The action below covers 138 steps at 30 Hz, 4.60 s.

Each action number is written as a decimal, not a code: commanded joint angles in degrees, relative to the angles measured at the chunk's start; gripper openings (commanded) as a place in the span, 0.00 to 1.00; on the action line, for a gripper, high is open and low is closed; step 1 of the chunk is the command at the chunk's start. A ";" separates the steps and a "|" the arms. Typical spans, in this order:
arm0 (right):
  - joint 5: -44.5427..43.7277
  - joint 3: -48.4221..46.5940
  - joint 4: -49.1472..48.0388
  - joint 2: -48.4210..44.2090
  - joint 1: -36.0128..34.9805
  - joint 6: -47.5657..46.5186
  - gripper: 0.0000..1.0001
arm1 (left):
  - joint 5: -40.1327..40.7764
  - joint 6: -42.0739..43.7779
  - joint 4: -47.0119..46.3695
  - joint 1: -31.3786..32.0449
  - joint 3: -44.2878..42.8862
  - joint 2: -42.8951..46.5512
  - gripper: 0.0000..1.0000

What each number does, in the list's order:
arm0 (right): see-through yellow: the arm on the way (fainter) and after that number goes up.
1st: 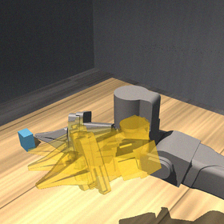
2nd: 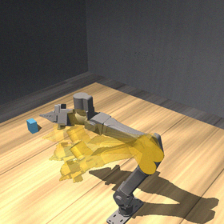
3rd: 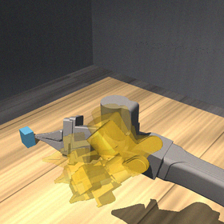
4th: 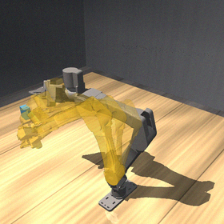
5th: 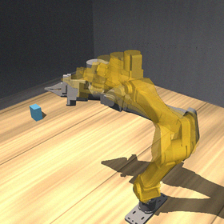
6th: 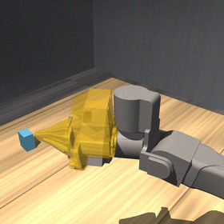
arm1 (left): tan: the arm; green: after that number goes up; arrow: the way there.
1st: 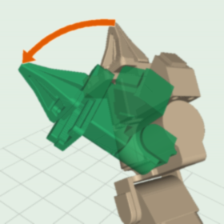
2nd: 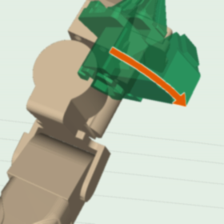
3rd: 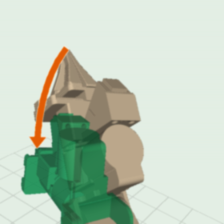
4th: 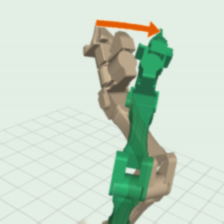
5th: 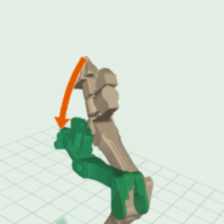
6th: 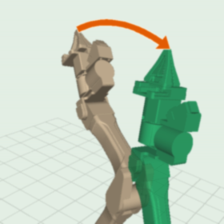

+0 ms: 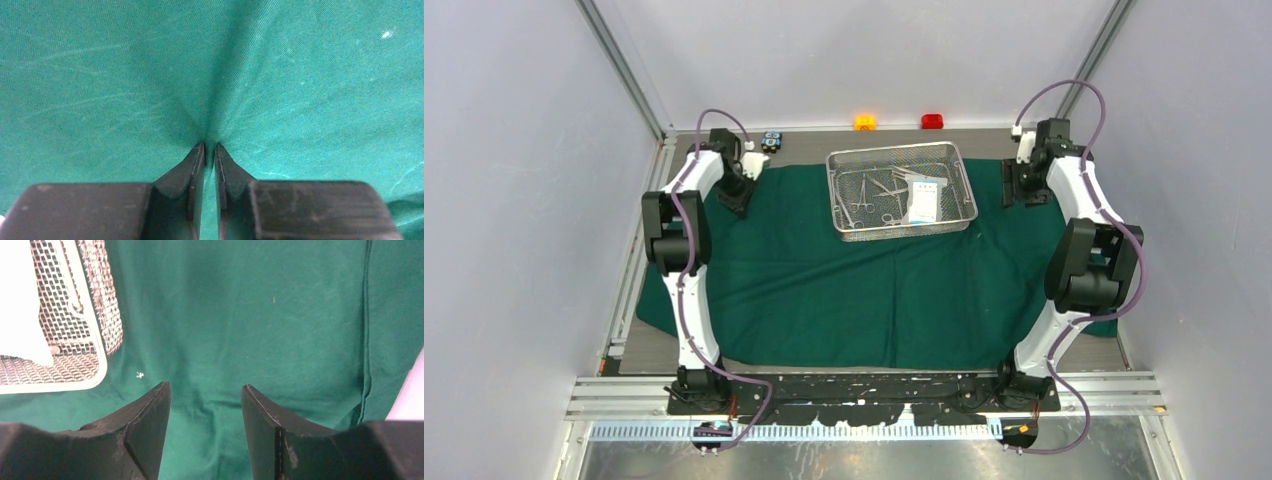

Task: Open and lay out the surgical kit
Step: Smooth out the surgical kit at the center of the board.

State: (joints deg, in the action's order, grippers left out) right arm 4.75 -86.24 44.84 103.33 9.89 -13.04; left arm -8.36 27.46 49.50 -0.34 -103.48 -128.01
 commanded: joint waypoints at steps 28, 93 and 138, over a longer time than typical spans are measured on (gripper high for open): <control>3.09 -11.73 -0.10 16.38 -2.90 5.63 0.57 | 12.97 1.75 2.34 -4.81 -11.39 -7.04 0.00; -24.02 -40.19 0.69 40.56 3.42 -3.89 0.32 | 17.15 4.76 -2.41 -6.91 -7.41 -7.85 0.00; -21.86 -41.81 -4.40 33.83 4.78 -5.54 0.45 | 15.50 1.80 -0.38 -8.27 -6.10 -8.27 0.00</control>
State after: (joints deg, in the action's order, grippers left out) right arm -25.91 -131.24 39.75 145.16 16.03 -25.10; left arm 5.48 29.98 46.61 -6.13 -111.18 -133.36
